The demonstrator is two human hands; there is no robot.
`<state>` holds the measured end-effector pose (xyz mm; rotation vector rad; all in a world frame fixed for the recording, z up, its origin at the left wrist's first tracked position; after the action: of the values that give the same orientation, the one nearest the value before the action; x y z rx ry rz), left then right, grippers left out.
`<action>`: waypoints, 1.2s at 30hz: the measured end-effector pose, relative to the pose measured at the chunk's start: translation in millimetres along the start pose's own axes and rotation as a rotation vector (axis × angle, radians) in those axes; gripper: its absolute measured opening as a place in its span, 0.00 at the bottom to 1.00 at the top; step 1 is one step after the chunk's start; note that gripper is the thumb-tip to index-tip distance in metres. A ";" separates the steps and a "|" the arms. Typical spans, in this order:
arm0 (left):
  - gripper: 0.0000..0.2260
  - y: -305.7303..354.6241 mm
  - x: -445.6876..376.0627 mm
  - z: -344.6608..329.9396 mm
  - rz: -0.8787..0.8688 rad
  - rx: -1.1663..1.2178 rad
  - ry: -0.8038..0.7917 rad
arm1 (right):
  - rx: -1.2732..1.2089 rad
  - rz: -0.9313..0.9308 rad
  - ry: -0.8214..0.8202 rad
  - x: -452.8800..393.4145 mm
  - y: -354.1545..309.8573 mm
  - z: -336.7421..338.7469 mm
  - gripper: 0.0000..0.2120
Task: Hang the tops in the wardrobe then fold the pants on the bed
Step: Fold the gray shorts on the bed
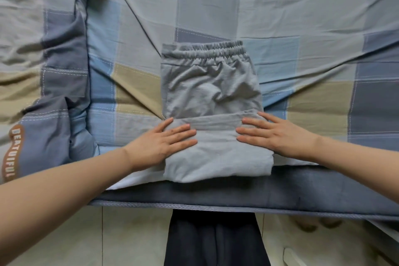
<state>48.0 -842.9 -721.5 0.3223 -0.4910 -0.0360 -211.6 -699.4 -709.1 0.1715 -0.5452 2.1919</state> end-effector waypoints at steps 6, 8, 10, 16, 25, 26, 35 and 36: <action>0.15 6.9 23.7 9.8 0.452 1.274 -0.142 | -1.073 -0.573 0.175 34.6 -18.5 6.8 0.08; 0.08 -1.7 24.6 16.1 0.695 1.670 0.013 | -1.283 -0.878 0.464 37.7 -9.1 10.4 0.10; 0.10 -7.9 19.6 17.2 0.845 1.770 0.174 | -1.467 -1.088 0.604 28.5 -0.5 6.5 0.06; 0.14 16.8 -10.8 14.8 1.197 1.300 0.548 | -1.052 -1.293 0.568 -23.4 -9.2 -8.4 0.33; 0.11 21.2 -11.3 3.2 1.338 1.092 0.816 | -1.071 -1.246 0.843 -19.7 -4.8 -14.4 0.09; 0.12 20.3 -13.6 -4.3 1.379 1.128 0.723 | -1.110 -1.309 0.778 -19.5 -6.6 -23.2 0.12; 0.17 16.1 -21.7 0.7 1.510 1.417 0.757 | -1.280 -1.455 0.728 -22.0 -10.8 -29.3 0.27; 0.15 18.4 -19.4 4.0 1.521 1.407 0.782 | -1.269 -1.420 0.733 -21.7 -13.9 -25.5 0.28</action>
<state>28.3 -824.5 -721.3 1.1804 0.2158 1.9195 -185.5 -696.1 -734.0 -0.6922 -0.8607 0.2367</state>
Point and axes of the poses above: each hand's wrist, its own x-axis away from the middle knuckle, its own z-axis out of the back of the hand, y = z × x, the point moved 4 cm from there along -x, towards the middle knuckle, and after that the axes turned 4 degrees about z, right-handed, at the moved point
